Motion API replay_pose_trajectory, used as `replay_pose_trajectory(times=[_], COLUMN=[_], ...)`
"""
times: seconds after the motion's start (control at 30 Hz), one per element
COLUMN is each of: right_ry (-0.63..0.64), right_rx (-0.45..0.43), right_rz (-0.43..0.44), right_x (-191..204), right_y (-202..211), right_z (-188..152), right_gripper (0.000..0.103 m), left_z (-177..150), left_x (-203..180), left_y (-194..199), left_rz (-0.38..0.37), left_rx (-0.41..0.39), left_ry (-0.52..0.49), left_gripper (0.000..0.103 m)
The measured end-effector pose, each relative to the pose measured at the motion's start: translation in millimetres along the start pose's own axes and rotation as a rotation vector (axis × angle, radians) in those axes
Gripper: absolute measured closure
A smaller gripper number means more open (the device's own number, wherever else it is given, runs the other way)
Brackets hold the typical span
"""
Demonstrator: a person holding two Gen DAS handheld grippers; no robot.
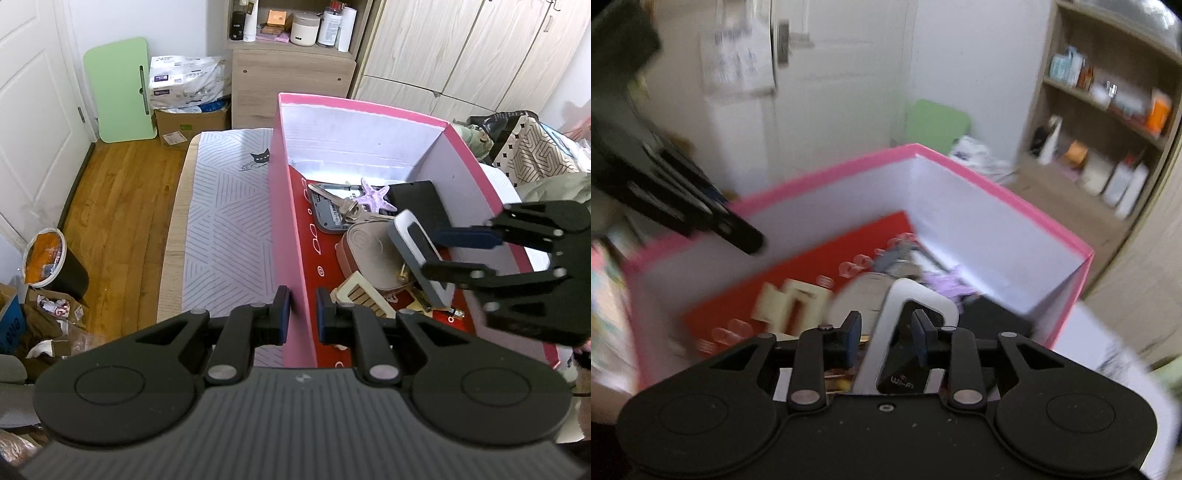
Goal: Organize rigid objects
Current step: 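Carry the gray router into the pink box and release it, then move the right gripper to the black phone battery on the bed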
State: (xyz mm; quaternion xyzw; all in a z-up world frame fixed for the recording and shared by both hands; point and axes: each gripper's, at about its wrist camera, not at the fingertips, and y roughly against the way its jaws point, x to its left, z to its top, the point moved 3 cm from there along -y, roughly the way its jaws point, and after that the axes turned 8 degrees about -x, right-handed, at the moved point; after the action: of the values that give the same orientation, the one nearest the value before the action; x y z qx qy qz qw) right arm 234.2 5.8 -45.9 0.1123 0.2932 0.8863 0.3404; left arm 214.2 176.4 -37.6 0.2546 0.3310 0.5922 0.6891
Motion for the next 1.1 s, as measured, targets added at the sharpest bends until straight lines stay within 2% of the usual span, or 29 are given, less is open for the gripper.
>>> replay_pose_trajectory(times=[0.13,0.3,0.43,0.6,0.8,0.9,0.93,1.1], right_ry=[-0.183,-0.339,-0.395,-0.389,-0.368,-0.335,-0.342,-0.441], right_rx=[-0.096,-0.16,-0.134,-0.08,-0.007,0.018,0.017,0.004], right_rz=[0.085,0.019,-0.11,-0.266,-0.361,-0.425,-0.433,-0.429], right_x=[-25,-63,-97,-117,-133,-144,-150,-176], right_y=[30,62,65,59,35,24,20,9], right_z=[-1,-11,-27,-51,-74,-80,-82,-88], right_gripper=[0.066,0.064,0.064,0.063,0.057,0.047,0.041,0.033], left_z=[0,1,2,2,2,3,3,4], left_x=[1,2,3,4,1,1,1,1], left_y=[1,0,-1,0,0,0,0,-1], left_rz=[-0.006,-0.009,-0.009,-0.015,-0.002,0.0,0.001,0.008], left_rx=[0.0,0.003,0.003,0.009,0.01,0.014,0.015,0.013], left_ry=[-0.004,0.001,0.017,0.026,0.017,0.016,0.017,0.02], left_gripper=[0.091,0.091,0.091,0.091,0.091,0.091,0.091,0.091])
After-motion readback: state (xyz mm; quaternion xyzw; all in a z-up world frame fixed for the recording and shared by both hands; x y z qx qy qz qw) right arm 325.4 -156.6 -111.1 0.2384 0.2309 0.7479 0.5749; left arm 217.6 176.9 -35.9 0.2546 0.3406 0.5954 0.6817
